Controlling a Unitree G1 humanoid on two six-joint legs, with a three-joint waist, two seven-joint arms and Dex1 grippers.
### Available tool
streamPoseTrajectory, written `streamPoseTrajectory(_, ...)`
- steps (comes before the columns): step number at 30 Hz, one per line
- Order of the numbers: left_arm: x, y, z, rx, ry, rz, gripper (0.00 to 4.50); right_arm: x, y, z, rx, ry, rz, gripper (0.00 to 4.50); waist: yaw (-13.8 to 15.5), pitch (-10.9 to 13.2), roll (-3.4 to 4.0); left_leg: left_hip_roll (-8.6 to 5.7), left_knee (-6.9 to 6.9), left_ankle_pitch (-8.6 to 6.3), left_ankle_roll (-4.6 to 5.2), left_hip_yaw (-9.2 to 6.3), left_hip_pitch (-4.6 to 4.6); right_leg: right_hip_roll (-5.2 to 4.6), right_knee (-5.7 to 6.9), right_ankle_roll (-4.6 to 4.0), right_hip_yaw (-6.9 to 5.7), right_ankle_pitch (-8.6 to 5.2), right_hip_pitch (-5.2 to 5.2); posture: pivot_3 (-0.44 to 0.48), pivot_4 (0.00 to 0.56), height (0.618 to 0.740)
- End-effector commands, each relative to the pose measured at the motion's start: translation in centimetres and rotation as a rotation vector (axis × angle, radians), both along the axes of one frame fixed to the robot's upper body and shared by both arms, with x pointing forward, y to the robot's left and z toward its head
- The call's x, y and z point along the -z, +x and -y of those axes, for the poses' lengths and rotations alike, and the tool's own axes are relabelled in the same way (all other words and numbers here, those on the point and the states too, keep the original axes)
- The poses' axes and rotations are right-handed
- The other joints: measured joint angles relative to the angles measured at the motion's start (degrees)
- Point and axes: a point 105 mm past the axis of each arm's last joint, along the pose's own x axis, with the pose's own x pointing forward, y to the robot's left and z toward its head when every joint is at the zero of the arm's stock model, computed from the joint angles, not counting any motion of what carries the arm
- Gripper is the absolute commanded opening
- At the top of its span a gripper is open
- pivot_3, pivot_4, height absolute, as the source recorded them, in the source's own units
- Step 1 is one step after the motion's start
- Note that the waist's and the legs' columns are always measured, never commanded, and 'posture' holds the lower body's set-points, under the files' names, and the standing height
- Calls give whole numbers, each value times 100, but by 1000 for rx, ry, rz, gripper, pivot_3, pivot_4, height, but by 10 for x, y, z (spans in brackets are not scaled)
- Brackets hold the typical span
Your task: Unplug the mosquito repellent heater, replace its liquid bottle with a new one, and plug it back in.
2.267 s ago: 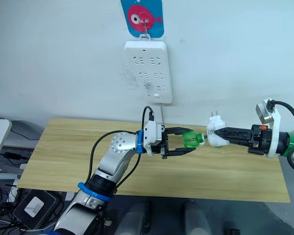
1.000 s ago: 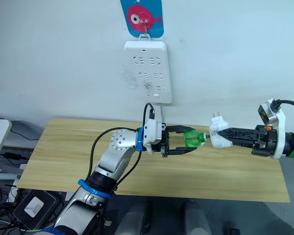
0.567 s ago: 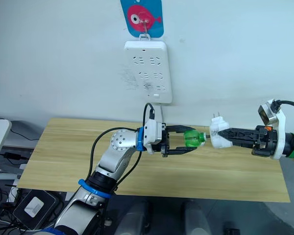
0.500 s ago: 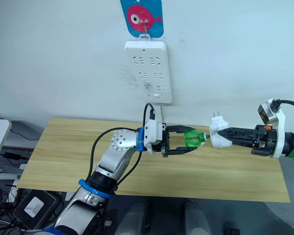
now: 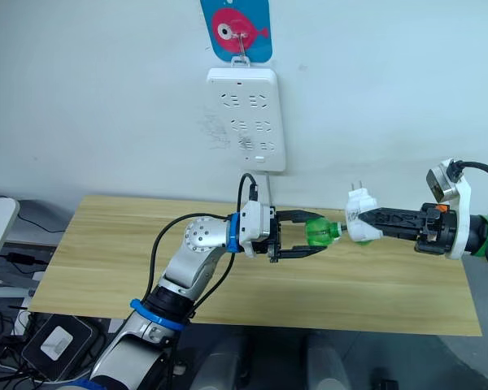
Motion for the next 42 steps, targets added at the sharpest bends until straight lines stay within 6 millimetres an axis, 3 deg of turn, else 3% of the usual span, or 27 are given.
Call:
streamPoseTrajectory(1, -19, -2, 12, 5, -66, 48, 2253, -8, -12, -9, -70, 0, 35, 2965, -1, 0, 0, 0, 0, 0, 0, 1, 0, 0, 0, 0, 1, 0, 0, -108, 281, 740)
streamPoseTrajectory(9, -27, -3, 12, 11, -106, 42, 2253, -6, -11, -7, -47, -6, 37, 2965, -1, 0, 0, 0, 0, 0, 0, 0, -1, -1, 3, 0, -3, 0, 0, -108, 278, 740)
streamPoseTrajectory(20, -17, -23, 24, 108, -49, 109, 2253, -9, -2, -13, -23, -16, 79, 2965, -1, 0, 0, 0, 1, 10, -16, -1, 0, -1, 4, 0, -3, 0, -1, -108, 267, 740)
streamPoseTrajectory(30, -16, -20, 32, 89, -44, 100, 2253, -7, -6, -33, -60, -36, 139, 2965, -3, -1, 1, 0, 1, 11, -18, 0, 0, -1, 5, 0, -3, 0, -1, -109, 265, 740)
streamPoseTrajectory(35, -18, -17, 32, 79, -54, 85, 2253, -3, -11, -32, -70, -29, 127, 2965, -5, -1, 1, -1, 1, 11, -18, -1, -1, -1, 6, 0, -3, 0, -2, -113, 270, 740)
streamPoseTrajectory(39, -18, -13, 31, 60, -58, 69, 2253, 3, -16, -31, -75, -34, 104, 4354, 13, 0, 0, -2, 1, 11, -18, -3, -3, -1, 5, 0, -6, 0, -1, -114, 274, 740)
streamPoseTrajectory(42, -18, -11, 31, 55, -62, 64, 2253, 9, -22, -32, -87, -42, 89, 4488, 2, -1, 0, -3, 1, 10, -17, -3, -5, -1, 3, 0, -7, 0, 0, -114, 274, 740)
